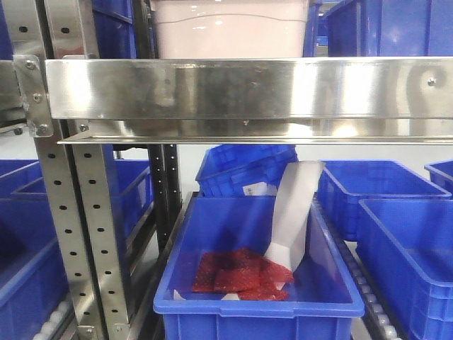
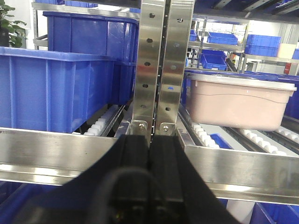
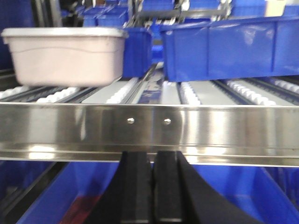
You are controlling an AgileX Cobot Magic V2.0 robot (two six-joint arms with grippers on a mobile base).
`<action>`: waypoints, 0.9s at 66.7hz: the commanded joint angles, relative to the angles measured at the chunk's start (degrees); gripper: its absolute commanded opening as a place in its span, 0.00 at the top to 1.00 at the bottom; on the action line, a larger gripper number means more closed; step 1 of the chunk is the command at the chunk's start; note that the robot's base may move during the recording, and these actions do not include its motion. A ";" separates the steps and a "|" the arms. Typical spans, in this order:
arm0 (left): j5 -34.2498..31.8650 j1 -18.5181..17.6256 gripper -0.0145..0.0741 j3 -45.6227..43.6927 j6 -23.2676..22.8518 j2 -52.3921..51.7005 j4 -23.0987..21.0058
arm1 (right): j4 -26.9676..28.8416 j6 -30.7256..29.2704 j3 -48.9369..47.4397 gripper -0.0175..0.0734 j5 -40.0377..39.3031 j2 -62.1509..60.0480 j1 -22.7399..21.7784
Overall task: Grab white bin and place on right shelf
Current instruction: 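Lower both open grippers below the shelf edge, away from the bin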
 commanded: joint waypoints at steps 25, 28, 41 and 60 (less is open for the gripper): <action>-4.76 0.01 0.97 -1.09 -0.35 0.66 -0.22 | -13.18 11.93 10.36 0.73 -15.48 -1.16 0.23; -4.76 0.01 0.97 -0.97 -0.35 0.66 -0.22 | -13.58 11.93 10.36 0.73 -15.70 -1.16 0.23; -4.76 0.01 0.97 -0.97 -0.35 0.66 -0.22 | -13.76 11.99 10.36 0.73 -16.14 -1.16 0.23; -4.76 0.01 0.97 -0.97 -0.35 0.66 -0.22 | -13.76 11.94 10.36 0.73 -17.63 -1.16 0.23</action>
